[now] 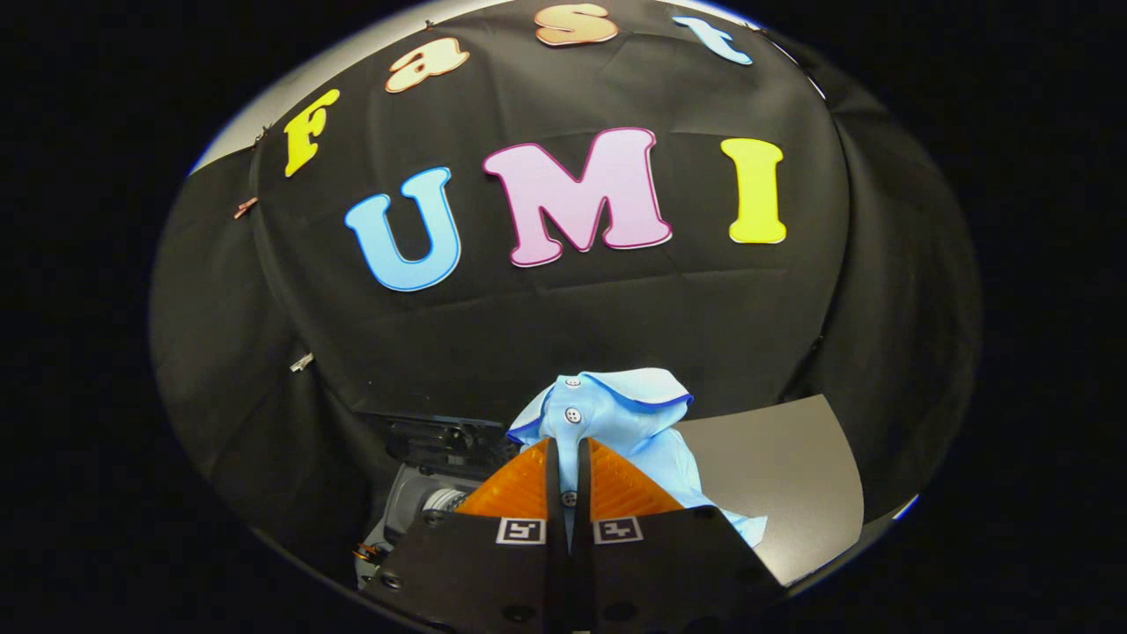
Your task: Put the clothes into the washing machine and then close the washing machine lid.
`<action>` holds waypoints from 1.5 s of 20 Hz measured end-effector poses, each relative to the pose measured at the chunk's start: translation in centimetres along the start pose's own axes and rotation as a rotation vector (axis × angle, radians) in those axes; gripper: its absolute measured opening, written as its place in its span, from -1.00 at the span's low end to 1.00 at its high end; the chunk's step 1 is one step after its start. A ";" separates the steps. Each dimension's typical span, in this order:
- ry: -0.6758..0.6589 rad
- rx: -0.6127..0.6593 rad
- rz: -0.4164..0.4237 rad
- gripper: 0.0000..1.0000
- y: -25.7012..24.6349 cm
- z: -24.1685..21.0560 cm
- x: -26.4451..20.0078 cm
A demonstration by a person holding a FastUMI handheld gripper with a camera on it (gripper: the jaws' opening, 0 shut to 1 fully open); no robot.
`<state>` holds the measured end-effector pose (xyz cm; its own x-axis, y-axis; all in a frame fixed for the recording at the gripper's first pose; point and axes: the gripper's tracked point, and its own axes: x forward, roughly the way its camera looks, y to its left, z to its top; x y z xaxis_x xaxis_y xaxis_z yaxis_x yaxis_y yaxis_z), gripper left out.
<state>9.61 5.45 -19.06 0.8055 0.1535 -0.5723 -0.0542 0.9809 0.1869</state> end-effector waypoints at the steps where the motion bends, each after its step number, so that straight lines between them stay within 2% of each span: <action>1: 0.001 -0.006 0.017 -0.90 1.2 0.1 0.1; 8: 0.000 -0.030 0.136 -0.90 10.2 0.4 0.6; 17: 0.043 -0.049 0.241 -0.90 20.8 -2.3 3.1; 24: 0.124 -0.065 0.252 -0.90 25.7 -7.4 7.2; 30: 0.199 -0.052 0.226 -0.90 26.6 -13.4 11.3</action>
<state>9.35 34.86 -31.26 0.6381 0.3840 -0.6673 -0.2534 0.9232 0.2890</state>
